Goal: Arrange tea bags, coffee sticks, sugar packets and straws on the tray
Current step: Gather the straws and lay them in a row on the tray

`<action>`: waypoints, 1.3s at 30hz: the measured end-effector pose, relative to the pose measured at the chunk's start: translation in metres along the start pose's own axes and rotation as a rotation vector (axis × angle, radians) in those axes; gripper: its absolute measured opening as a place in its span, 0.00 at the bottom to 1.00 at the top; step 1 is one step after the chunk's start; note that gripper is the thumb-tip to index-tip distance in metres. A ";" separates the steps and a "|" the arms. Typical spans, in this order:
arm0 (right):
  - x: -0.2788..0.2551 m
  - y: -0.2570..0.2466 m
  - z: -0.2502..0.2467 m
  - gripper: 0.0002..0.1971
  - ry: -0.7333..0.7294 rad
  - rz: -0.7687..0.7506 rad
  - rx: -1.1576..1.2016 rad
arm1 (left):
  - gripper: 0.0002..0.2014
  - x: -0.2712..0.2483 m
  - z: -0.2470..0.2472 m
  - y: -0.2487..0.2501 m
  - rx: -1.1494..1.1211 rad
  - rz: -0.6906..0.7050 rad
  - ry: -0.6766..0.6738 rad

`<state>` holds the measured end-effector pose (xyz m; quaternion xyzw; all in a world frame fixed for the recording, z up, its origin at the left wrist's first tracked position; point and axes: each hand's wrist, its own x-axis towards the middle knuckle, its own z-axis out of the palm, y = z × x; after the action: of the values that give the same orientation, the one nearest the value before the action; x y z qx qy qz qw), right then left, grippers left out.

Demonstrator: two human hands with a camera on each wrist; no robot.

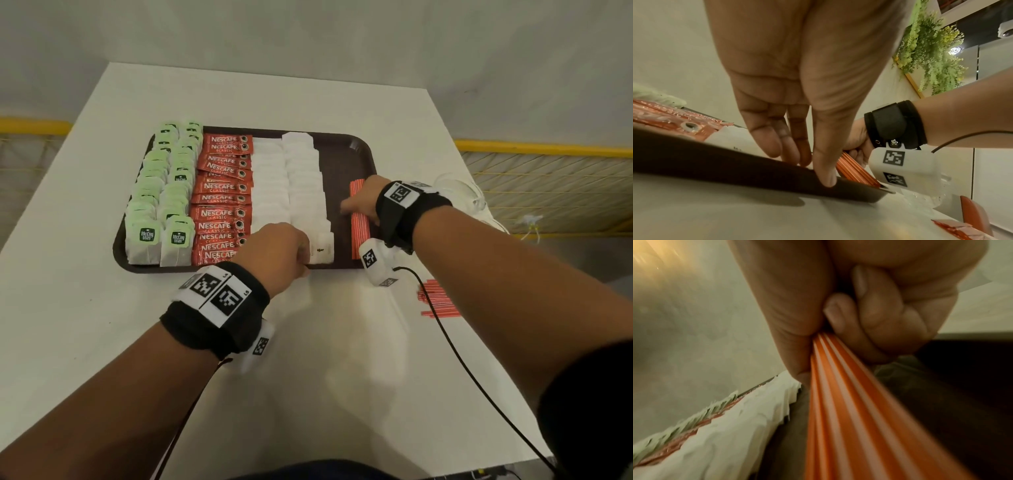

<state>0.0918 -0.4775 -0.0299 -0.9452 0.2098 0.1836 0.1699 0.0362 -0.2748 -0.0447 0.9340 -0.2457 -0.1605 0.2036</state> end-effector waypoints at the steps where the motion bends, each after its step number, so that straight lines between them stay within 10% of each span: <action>1: 0.000 -0.002 0.001 0.25 -0.010 -0.001 -0.037 | 0.05 -0.001 0.001 -0.001 -0.004 0.004 0.010; 28: -0.051 0.026 -0.019 0.20 0.117 -0.091 -0.090 | 0.04 -0.004 0.005 0.021 0.040 0.072 0.057; 39: -0.173 0.136 -0.038 0.15 0.033 -0.165 -0.291 | 0.20 0.007 0.045 0.136 0.118 0.438 -0.045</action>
<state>-0.1067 -0.5511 0.0422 -0.9768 0.1053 0.1816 0.0425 -0.0297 -0.4006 -0.0226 0.8649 -0.4559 -0.1188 0.1730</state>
